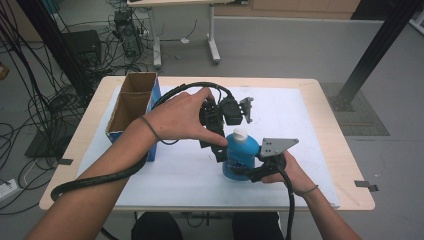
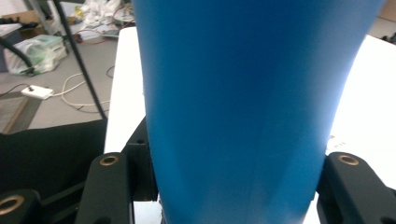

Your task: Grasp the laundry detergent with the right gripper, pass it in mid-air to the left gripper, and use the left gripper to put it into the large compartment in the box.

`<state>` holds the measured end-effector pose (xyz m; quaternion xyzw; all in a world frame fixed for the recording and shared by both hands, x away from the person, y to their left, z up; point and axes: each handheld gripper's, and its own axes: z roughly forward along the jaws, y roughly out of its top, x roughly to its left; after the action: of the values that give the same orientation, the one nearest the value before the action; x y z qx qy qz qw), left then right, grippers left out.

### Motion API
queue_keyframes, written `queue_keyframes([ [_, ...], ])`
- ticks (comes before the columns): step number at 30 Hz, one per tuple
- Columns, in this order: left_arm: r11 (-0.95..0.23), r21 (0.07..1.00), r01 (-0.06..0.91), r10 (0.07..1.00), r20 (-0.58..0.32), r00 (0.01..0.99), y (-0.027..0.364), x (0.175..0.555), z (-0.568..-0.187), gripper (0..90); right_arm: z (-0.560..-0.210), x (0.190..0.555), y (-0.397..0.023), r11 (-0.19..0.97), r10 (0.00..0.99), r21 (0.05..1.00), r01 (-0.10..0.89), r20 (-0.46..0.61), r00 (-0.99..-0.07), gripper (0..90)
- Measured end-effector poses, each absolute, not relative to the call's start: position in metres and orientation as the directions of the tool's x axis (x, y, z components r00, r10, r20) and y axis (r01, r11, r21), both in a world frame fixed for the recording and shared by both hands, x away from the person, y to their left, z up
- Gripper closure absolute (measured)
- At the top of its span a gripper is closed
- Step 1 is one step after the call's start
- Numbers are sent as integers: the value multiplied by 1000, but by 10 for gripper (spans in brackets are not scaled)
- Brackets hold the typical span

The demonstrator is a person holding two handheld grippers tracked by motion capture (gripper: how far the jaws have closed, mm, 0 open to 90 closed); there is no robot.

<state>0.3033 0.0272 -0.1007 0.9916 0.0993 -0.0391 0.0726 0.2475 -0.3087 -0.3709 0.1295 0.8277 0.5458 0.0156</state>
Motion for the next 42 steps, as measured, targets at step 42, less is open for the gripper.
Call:
queue_keyframes([
  [42,-999,26,47,45,-72,996,-17,295,-98,80,-364,263,-280,399,66,911,109,89,-994,424],
])
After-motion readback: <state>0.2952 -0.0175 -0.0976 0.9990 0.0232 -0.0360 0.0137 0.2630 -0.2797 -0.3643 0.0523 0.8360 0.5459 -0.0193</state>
